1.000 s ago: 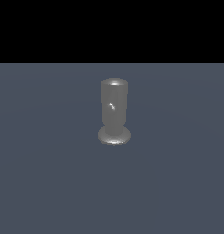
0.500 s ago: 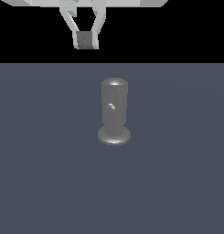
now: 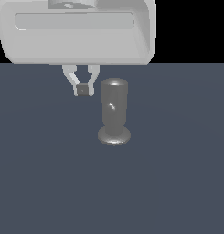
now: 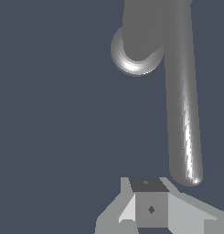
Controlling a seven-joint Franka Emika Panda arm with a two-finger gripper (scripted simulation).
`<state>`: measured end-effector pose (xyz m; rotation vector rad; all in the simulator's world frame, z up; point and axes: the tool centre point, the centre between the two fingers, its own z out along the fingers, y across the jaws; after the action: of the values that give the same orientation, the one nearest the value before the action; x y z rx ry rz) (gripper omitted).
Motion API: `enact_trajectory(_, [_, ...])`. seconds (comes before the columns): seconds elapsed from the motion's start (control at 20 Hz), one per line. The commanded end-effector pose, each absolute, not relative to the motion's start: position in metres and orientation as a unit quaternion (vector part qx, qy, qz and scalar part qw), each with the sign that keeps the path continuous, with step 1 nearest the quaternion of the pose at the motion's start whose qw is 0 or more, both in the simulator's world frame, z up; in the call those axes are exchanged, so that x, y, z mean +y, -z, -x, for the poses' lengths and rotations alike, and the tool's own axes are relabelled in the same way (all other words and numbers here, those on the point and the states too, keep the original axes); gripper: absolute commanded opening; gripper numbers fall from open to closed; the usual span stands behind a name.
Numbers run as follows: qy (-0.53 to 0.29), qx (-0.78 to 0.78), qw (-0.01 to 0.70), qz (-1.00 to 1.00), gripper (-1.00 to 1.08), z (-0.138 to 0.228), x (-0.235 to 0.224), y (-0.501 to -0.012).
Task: Turn on the faucet by rotating a designated handle.
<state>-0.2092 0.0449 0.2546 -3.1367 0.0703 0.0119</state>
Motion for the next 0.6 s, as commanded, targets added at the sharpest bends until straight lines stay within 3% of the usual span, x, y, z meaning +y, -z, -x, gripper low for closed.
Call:
enact_trajectory(0.0, [-0.002, 0.024, 0.002, 1.0, -1.0, 0.206, 0.047, -0.243])
enact_trajectory(0.55, [0.0, 0.028, 0.0, 1.0, -1.0, 0.199, 0.051, -0.22])
